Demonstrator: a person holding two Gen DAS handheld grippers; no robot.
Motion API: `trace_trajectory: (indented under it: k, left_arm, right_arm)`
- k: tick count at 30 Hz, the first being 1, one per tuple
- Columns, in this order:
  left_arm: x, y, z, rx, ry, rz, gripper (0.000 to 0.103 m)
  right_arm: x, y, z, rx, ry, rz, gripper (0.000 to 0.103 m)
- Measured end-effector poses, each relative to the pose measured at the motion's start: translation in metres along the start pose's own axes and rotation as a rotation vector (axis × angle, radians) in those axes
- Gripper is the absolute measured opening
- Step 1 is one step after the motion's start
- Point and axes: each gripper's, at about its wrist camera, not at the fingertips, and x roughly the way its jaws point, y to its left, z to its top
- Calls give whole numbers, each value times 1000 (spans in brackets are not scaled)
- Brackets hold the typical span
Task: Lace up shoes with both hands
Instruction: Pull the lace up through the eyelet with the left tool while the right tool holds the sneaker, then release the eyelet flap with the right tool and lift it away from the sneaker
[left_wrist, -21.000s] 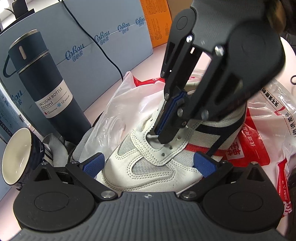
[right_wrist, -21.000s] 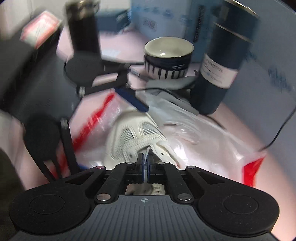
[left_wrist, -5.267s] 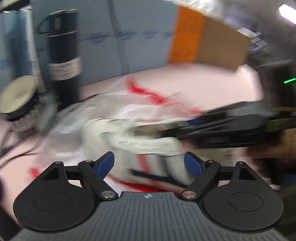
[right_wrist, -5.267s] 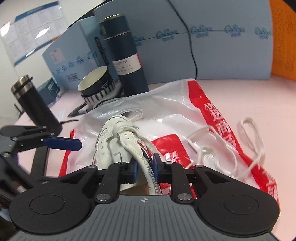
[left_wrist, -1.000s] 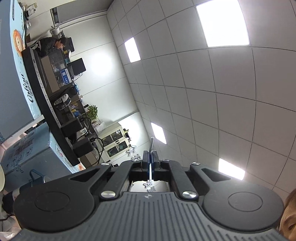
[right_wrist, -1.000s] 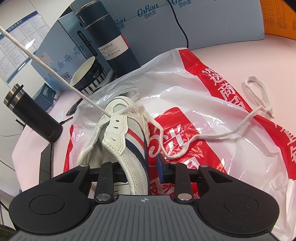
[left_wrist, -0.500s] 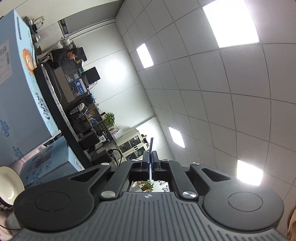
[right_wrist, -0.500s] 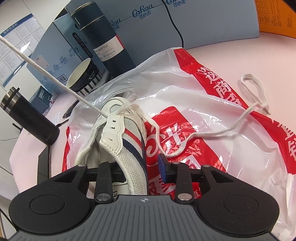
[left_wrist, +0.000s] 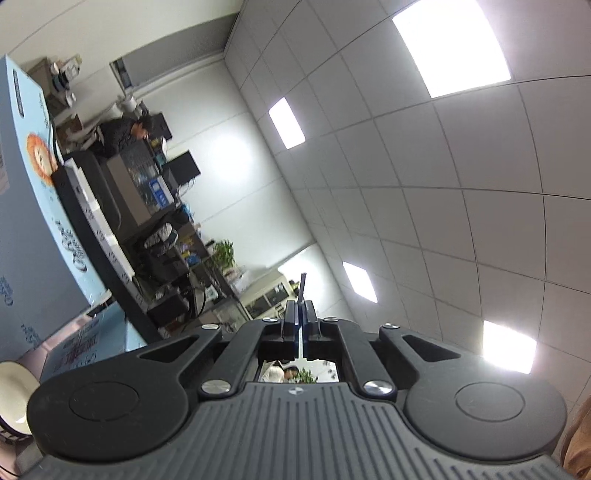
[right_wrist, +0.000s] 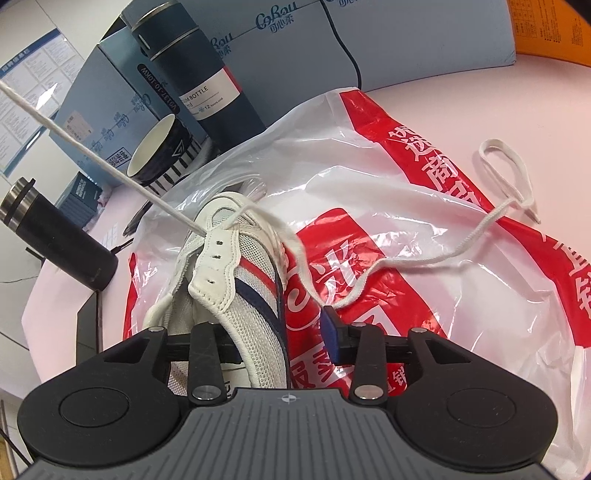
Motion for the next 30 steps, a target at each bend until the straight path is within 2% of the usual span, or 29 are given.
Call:
trace_trajectory:
  k: [6, 17, 19, 25, 27, 30]
  left_arm:
    - [-17, -28, 5, 64, -32, 41, 1]
    - [-45, -43, -6, 74, -71, 89, 1]
    - [-47, -45, -10, 80, -61, 96, 1]
    - [-30, -45, -44, 90, 62, 102, 1]
    - [-20, -43, -59, 73, 109, 95, 1]
    - [-1, -37, -82, 25, 176, 74, 1]
  right_arm:
    - [1, -1, 4, -19, 19, 17, 35]
    - [1, -7, 5, -19, 30, 45, 38]
    - [2, -9, 6, -12, 38, 59, 41]
    - [-11, -10, 6, -5, -7, 102, 58]
    - [-17, -7, 9, -36, -30, 118, 70]
    - [-28, -4, 12, -69, -71, 131, 74]
